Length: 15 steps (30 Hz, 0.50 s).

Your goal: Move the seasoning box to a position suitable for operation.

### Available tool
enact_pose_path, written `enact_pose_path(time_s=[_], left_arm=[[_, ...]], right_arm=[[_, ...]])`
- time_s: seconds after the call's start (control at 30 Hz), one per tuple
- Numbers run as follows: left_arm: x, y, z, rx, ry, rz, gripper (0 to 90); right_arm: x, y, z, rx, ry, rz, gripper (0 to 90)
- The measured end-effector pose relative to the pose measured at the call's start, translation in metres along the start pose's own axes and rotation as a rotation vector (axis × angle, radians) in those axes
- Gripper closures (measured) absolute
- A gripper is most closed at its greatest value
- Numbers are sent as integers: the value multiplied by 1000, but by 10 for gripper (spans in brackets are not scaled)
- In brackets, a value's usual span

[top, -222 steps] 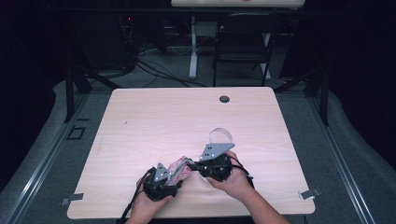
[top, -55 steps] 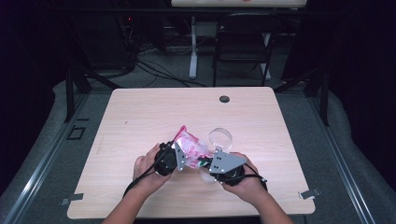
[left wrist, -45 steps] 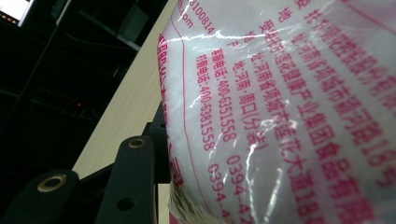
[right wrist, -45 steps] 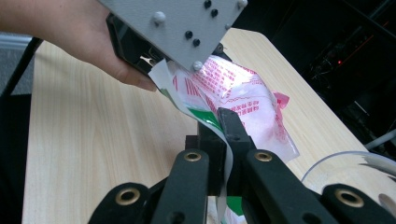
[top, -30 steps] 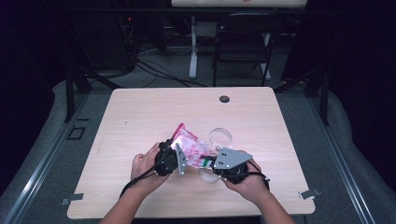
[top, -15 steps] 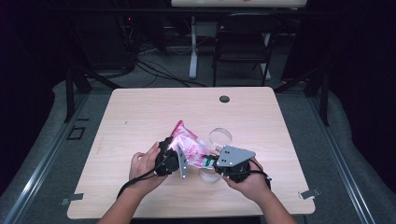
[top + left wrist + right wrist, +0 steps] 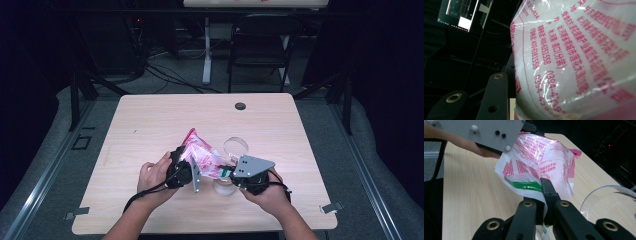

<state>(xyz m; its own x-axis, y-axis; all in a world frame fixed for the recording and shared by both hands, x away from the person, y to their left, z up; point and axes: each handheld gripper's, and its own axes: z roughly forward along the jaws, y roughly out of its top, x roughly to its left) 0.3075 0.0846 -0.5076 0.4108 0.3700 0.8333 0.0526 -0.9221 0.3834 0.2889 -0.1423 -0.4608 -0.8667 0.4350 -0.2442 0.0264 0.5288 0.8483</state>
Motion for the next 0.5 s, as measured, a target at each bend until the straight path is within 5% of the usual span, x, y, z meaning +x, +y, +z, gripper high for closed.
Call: enact_pose_path(time_s=[0.5], left_arm=[[2, 5, -1, 4, 25, 60, 625]], right_arm=[[-4, -4, -1, 9, 5, 28, 900]])
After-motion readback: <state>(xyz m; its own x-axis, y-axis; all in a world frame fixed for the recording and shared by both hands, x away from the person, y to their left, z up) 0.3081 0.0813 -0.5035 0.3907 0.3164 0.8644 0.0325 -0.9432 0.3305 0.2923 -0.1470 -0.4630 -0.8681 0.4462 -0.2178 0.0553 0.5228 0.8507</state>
